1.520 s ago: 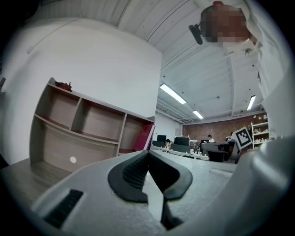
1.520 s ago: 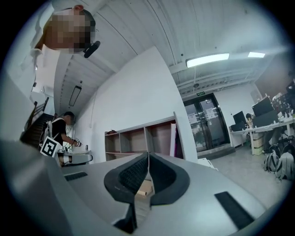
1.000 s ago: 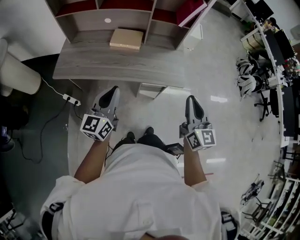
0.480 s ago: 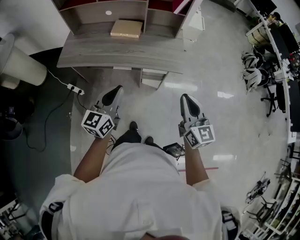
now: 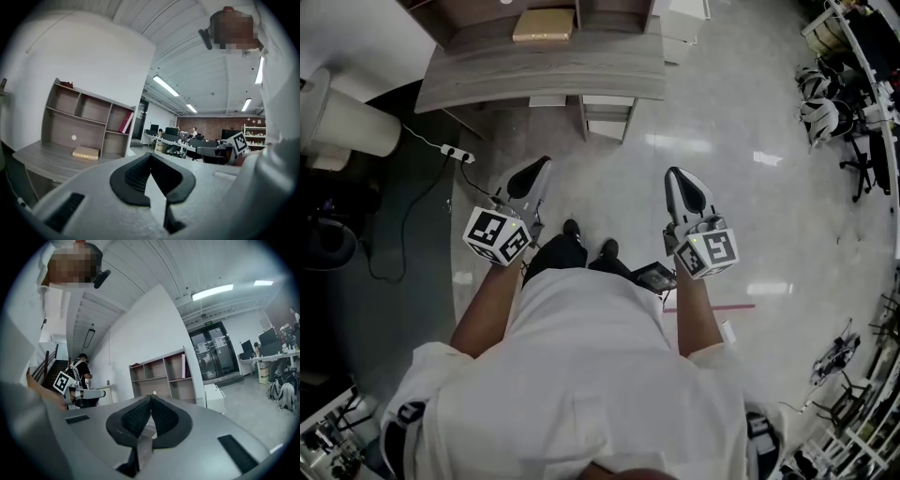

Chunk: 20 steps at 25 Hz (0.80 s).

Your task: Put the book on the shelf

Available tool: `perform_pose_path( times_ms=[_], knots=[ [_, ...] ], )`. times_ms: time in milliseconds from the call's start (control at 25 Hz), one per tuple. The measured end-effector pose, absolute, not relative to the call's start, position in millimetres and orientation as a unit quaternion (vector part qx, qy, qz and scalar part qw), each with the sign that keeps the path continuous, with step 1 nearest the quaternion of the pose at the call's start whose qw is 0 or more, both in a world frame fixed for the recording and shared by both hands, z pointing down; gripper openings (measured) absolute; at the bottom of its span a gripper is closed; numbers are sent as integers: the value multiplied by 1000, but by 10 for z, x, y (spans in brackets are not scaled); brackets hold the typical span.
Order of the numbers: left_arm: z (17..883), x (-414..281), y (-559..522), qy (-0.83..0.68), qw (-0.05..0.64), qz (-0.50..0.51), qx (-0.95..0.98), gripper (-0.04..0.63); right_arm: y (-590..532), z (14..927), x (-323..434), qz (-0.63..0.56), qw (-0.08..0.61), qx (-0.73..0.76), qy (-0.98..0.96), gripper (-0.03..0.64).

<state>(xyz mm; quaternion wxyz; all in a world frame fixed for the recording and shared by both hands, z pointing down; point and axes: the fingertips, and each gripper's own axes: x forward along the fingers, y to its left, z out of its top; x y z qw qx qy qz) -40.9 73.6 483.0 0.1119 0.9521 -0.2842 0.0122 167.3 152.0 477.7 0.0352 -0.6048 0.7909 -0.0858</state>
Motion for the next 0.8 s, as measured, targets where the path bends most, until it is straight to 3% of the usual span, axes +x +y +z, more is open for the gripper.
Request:
perform_pose_path(
  times_ms=[560, 800],
  knots=[
    [4498, -291, 665, -230, 104, -15, 967, 15, 1654, 4401, 1524, -57, 25, -629, 775, 15],
    [4470, -328, 779, -216, 47, 15, 975, 15, 1632, 4372, 1375, -49, 21, -627, 777, 15]
  ],
)
